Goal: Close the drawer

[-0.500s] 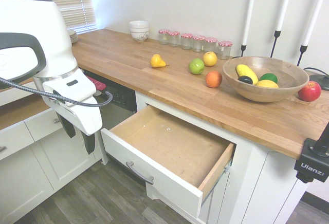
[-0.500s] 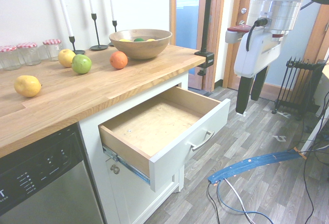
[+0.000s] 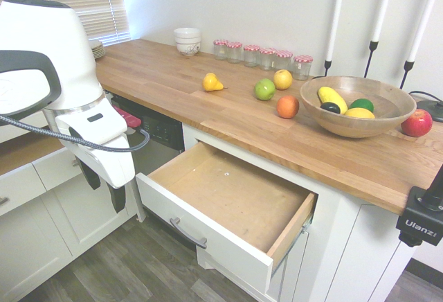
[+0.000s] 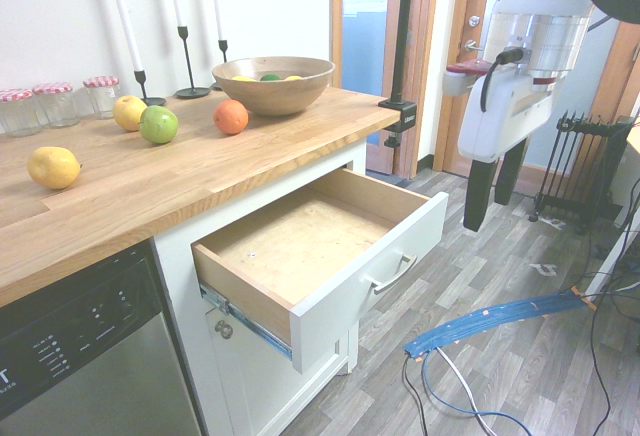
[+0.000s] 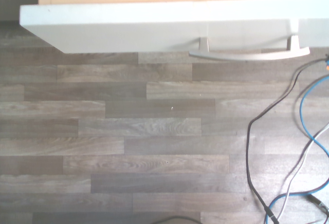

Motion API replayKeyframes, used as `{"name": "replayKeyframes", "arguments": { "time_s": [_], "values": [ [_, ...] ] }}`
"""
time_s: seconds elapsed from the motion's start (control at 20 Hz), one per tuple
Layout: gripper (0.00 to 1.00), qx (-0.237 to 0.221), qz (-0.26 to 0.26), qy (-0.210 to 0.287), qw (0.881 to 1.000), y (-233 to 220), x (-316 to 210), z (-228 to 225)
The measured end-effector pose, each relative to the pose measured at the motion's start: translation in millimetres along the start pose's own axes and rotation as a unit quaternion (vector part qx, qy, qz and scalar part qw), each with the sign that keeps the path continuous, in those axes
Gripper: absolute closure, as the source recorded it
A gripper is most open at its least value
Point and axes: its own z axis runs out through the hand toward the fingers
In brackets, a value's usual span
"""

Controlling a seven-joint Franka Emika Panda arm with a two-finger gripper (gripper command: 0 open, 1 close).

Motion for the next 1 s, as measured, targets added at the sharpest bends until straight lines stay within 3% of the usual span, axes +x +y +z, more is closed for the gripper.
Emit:
{"name": "replayKeyframes", "arguments": {
  "time_s": [1.0],
  "values": [
    [0.0, -0.009, 0.019, -0.019, 1.0, 30, 25, 119]
  ]
}}
